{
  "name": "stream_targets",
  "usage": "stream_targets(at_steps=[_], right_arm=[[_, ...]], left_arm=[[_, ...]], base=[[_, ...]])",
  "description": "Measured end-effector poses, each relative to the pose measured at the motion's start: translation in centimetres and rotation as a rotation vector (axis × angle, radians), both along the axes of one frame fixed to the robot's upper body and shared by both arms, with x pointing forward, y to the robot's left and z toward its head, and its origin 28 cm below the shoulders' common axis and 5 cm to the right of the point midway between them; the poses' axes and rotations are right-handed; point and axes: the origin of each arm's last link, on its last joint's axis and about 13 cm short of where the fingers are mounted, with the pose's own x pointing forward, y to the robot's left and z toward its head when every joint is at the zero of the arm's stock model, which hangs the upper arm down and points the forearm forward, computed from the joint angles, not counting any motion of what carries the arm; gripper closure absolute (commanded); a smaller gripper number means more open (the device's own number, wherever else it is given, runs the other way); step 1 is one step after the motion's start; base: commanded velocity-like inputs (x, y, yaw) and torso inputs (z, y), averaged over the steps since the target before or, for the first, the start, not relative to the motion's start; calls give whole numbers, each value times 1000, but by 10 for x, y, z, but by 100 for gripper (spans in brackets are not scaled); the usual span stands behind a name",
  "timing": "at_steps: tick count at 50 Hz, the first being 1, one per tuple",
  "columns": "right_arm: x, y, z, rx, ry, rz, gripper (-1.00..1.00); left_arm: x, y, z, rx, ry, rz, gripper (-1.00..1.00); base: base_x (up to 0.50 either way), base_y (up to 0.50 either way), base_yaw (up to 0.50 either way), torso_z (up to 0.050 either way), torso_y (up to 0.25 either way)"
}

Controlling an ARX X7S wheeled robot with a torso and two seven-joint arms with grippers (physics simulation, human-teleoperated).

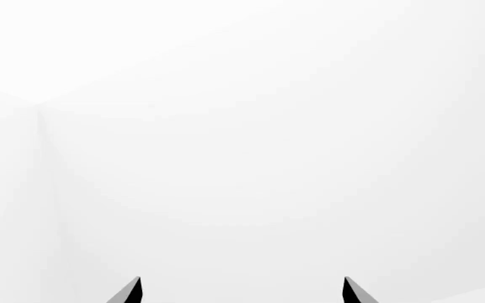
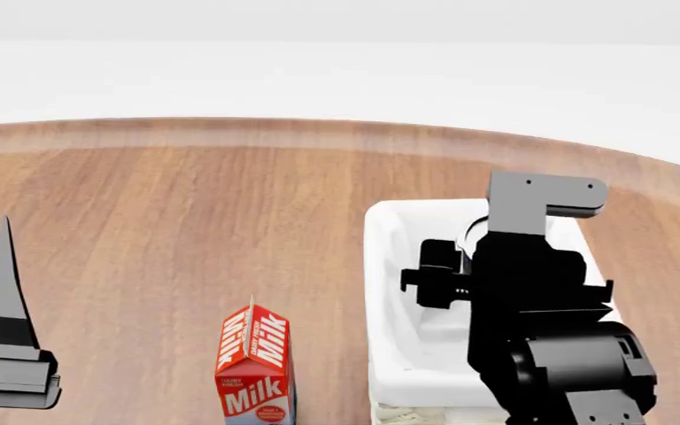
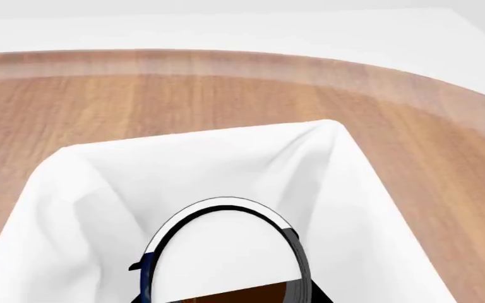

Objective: Pick up the alphabet soup and the tomato sauce, and put them in the basket.

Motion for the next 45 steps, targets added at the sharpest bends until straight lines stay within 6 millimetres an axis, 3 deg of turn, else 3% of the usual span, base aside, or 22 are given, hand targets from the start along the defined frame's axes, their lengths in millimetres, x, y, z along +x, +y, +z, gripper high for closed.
stream_targets(at_steps=[25, 45], right_arm=[[15, -4, -5, 9, -25, -28, 100], [14, -2, -12, 48, 18, -5, 100]], left_arm=[[0, 0, 0, 0, 0, -1, -100], [1, -1, -1, -1, 3, -2, -100]], base=[[0, 0, 0, 0, 0], [0, 0, 0, 1, 1]])
